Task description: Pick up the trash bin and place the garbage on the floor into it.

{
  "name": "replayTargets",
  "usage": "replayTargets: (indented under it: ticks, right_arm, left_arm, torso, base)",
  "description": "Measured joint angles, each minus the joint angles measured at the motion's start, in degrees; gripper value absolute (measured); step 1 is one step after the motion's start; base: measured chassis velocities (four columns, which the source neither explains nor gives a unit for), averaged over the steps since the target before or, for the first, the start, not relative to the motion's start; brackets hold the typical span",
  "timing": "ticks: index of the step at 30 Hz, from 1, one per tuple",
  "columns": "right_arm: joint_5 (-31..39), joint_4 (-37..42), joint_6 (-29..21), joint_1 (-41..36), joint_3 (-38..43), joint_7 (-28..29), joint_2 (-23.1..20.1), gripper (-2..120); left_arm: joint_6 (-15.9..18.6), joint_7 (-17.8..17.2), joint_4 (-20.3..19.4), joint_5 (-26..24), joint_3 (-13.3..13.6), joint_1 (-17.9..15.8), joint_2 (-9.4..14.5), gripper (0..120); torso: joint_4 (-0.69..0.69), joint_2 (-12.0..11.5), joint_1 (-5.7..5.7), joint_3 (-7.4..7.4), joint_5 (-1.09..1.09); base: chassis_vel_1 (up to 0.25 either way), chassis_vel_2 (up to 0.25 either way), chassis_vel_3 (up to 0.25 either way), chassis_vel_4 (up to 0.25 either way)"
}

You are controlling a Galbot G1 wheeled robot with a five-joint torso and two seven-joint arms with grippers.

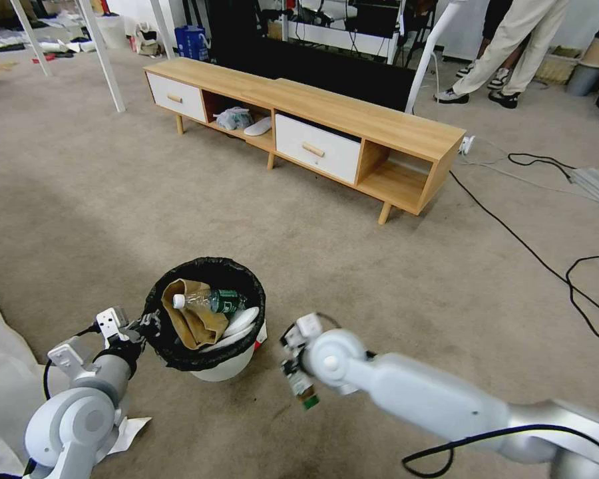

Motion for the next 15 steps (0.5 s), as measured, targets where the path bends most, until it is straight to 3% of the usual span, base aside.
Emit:
replayTargets:
  ticks: [6,15]
  right_arm:
    - [-1.1,4.4,1.3,-1.2,2.1,0.3,-4.2,28]
    - [-2.1,7.5,2.8,-1.6,3.3,1.1,-7.1,28]
  left_arm:
    - [0.1,-0.4,-1.1,-0.1,0.0,0.2,0.5,0]
    - [0.3,-1.0,-2.1,-0.3,-0.2,0.3,1.7,0]
  torso:
    - [0.00,0.0,0.00,-0.01,0.00]
    - [0.00,0.0,0.00,0.00,0.00]
  base:
    - [0.000,0.000,0.000,0.000]
    - [0.000,0.000,0.000,0.000]
